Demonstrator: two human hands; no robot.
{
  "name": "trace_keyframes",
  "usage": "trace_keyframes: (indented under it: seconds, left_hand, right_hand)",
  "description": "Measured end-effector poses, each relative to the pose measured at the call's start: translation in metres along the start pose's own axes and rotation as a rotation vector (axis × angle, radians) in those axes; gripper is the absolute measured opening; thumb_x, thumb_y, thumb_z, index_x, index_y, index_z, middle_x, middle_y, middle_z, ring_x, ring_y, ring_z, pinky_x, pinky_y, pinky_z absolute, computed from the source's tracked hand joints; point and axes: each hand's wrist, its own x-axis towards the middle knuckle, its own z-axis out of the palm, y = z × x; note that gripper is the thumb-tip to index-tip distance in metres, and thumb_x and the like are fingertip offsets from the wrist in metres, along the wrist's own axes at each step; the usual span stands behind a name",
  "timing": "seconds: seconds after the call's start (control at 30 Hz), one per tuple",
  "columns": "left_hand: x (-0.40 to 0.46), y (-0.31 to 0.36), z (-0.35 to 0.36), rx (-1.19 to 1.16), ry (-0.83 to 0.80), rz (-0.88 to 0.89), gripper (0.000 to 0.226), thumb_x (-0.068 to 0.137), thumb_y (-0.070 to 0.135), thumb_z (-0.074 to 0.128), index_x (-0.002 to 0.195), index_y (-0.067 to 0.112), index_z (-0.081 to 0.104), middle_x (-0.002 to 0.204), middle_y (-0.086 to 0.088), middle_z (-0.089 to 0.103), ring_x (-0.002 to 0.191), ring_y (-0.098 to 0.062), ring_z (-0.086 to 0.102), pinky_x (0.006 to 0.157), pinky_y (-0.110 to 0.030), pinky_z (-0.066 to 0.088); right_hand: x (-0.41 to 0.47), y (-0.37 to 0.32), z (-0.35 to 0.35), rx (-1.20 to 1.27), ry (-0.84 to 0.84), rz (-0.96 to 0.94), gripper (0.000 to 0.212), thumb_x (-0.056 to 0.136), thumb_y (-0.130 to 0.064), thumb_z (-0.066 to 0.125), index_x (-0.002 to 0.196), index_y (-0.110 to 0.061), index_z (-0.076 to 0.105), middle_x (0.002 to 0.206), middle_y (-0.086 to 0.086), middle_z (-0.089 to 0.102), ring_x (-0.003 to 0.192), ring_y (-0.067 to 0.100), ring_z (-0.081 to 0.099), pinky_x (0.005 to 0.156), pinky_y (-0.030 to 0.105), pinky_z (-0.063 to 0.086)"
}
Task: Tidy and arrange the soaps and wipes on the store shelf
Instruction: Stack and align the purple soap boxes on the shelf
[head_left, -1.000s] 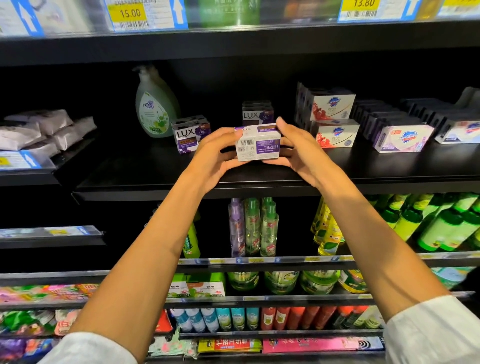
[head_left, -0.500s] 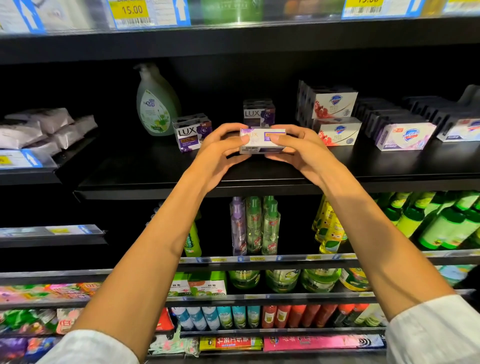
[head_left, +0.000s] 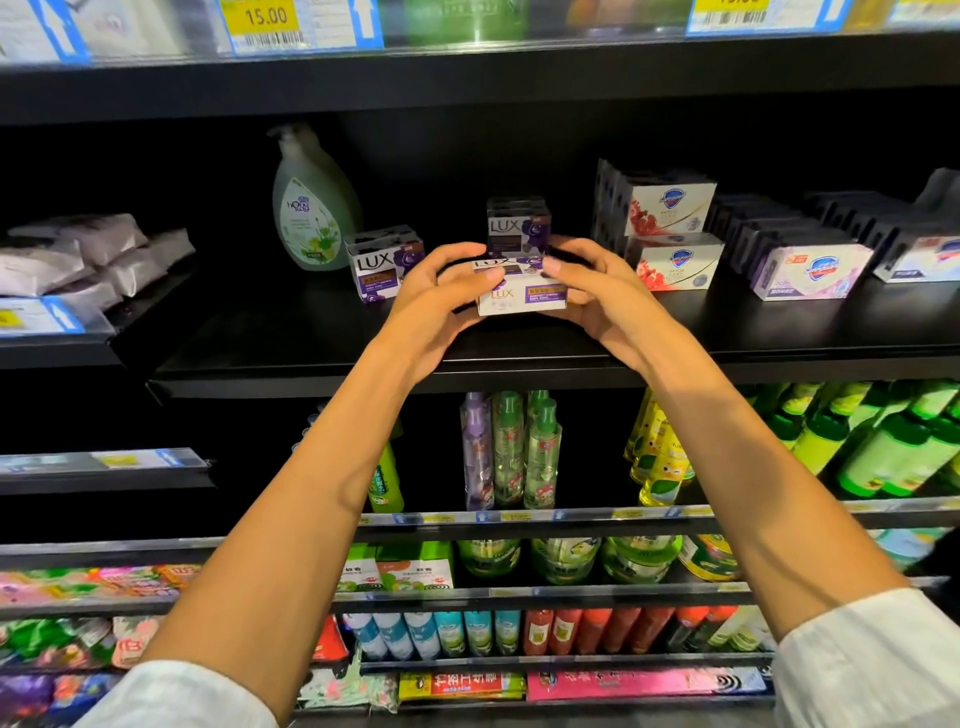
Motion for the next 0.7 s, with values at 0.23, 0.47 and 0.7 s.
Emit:
trace_keyframes:
  seconds: [0.23, 0.47, 0.7]
  left_hand:
    - [-0.0019, -0.0006, 0.0001, 0.01, -0.044, 0.029, 0.056, 0.088, -0.005, 0.075, 0.139, 0.006, 0.055, 0.133, -0.012, 0.065, 0.121, -0.024, 0.068, 0.091, -0.038, 0.059]
    - [0.0002, -0.0016, 0.0002, 0.029, -0.059, 0.014, 0.054, 0.091, -0.003, 0.073, 0.141, 0.008, 0.056, 0.139, -0.018, 0.06, 0.122, -0.023, 0.067, 0.09, -0.036, 0.059]
    - [0.0029, -0.0034, -0.0002, 0.066, -0.023, 0.009, 0.047, 0.093, 0.002, 0.073, 0.137, 0.002, 0.057, 0.123, -0.02, 0.072, 0.113, -0.032, 0.072, 0.09, -0.039, 0.059]
  right_hand:
    - [0.0046, 0.0044, -0.0023, -0.041, 0.048, 0.034, 0.033, 0.098, -0.016, 0.071, 0.127, -0.001, 0.066, 0.116, 0.019, 0.076, 0.11, 0.032, 0.073, 0.099, 0.051, 0.058]
    - [0.0013, 0.0051, -0.0054, -0.046, 0.056, 0.01, 0.034, 0.094, -0.01, 0.073, 0.127, -0.007, 0.067, 0.116, 0.016, 0.076, 0.112, 0.028, 0.073, 0.102, 0.053, 0.056]
    - [-0.0047, 0.0032, -0.0023, -0.15, 0.043, -0.105, 0.035, 0.09, -0.002, 0.077, 0.123, -0.011, 0.07, 0.117, 0.008, 0.075, 0.114, 0.02, 0.072, 0.091, 0.043, 0.063]
